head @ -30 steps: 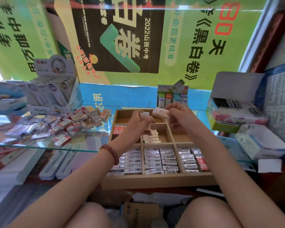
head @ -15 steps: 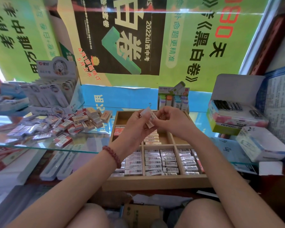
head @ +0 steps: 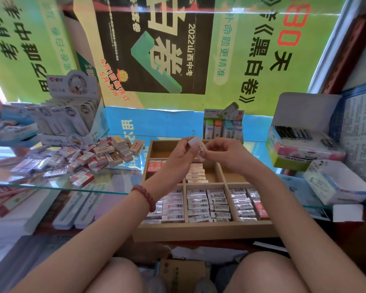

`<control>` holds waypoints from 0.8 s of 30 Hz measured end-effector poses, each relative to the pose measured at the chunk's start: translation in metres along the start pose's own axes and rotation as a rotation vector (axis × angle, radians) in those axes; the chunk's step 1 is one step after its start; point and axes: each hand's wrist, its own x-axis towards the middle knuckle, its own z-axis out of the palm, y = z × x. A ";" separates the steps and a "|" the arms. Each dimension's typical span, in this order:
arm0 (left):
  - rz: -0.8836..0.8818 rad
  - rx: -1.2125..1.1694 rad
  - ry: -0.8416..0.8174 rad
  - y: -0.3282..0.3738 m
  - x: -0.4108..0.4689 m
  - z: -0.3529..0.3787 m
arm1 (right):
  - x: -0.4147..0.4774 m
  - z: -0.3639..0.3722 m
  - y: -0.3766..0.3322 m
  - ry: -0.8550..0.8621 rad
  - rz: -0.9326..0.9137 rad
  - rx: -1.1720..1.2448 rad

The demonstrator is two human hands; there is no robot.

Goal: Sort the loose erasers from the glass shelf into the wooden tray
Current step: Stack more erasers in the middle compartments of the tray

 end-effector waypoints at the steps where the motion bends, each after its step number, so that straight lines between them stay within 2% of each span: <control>1: 0.022 0.122 -0.011 -0.001 0.000 0.000 | 0.001 -0.001 0.000 0.029 0.038 -0.050; 4: -0.018 0.427 -0.055 -0.014 0.000 -0.003 | 0.006 -0.004 0.004 0.152 0.183 -0.337; 6: -0.059 0.565 -0.054 -0.020 0.001 -0.005 | 0.007 0.001 0.006 0.168 0.263 -0.462; 10: -0.051 0.569 -0.037 -0.026 0.003 -0.009 | 0.008 0.019 0.006 0.127 0.343 -0.658; 13: -0.050 0.553 -0.029 -0.026 0.003 -0.010 | 0.009 0.030 0.004 0.166 0.345 -0.784; 20: -0.037 0.555 -0.057 -0.022 -0.002 -0.012 | 0.019 0.042 0.017 0.168 0.290 -0.881; 24: -0.049 0.546 -0.063 -0.019 -0.005 -0.015 | 0.017 0.026 0.024 0.030 0.291 -0.733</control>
